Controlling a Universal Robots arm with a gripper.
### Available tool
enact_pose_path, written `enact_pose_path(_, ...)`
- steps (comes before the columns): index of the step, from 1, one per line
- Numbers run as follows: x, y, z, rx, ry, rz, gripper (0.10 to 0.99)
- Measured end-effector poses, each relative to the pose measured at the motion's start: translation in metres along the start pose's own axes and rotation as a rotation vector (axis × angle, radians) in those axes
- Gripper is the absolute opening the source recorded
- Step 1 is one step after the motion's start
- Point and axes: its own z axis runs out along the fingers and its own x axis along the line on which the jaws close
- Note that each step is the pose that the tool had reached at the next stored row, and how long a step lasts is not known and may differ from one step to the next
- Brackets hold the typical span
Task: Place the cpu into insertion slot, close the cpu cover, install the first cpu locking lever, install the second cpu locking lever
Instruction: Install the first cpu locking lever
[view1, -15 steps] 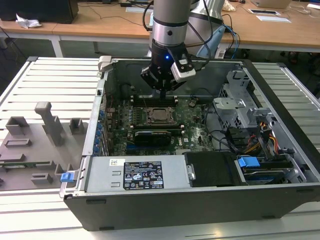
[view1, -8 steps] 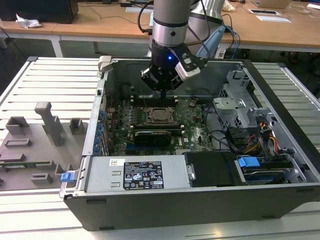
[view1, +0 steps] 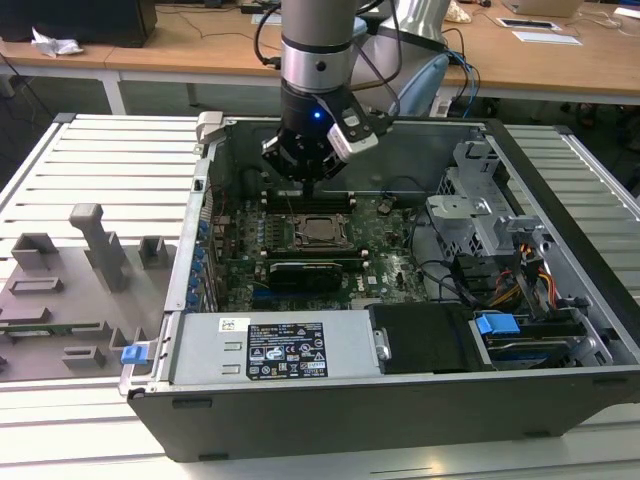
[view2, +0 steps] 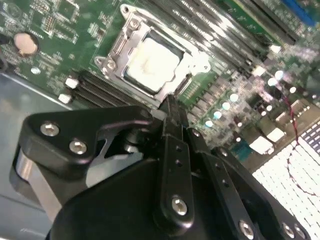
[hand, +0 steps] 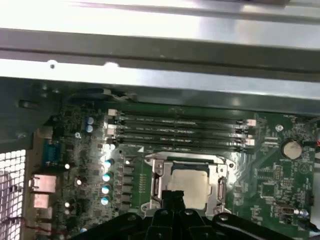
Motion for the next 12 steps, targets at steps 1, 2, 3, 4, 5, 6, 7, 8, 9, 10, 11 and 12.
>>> enact_pose_path(1,0.0021,0.0003,0.0000,0.000,0.0001,0.000,0.106)
enact_pose_path(2,0.0039,0.0004,0.0000,0.000,0.0001,0.000,0.106)
enact_pose_path(3,0.0054,0.0005,0.0000,0.000,0.0001,0.000,0.106)
enact_pose_path(4,0.0070,0.0006,0.0001,0.000,0.0002,0.000,0.106)
enact_pose_path(5,0.0077,0.0007,0.0003,0.000,0.0000,0.000,0.106)
enact_pose_path(6,0.0095,0.0006,0.0003,-0.002,0.0001,0.000,0.106)
enact_pose_path(7,0.0104,0.0005,0.0004,-0.005,-0.0002,0.000,0.106)
enact_pose_path(8,0.0107,0.0004,0.0005,-0.006,-0.0003,0.000,0.106)
enact_pose_path(9,0.0110,0.0003,0.0005,-0.007,-0.0004,0.000,0.106)
enact_pose_path(10,0.0113,0.0003,0.0005,-0.007,-0.0004,0.000,0.106)
enact_pose_path(11,0.0117,0.0003,0.0005,-0.007,-0.0004,0.000,0.106)
enact_pose_path(12,0.0122,0.0003,0.0005,-0.007,-0.0003,0.000,0.106)
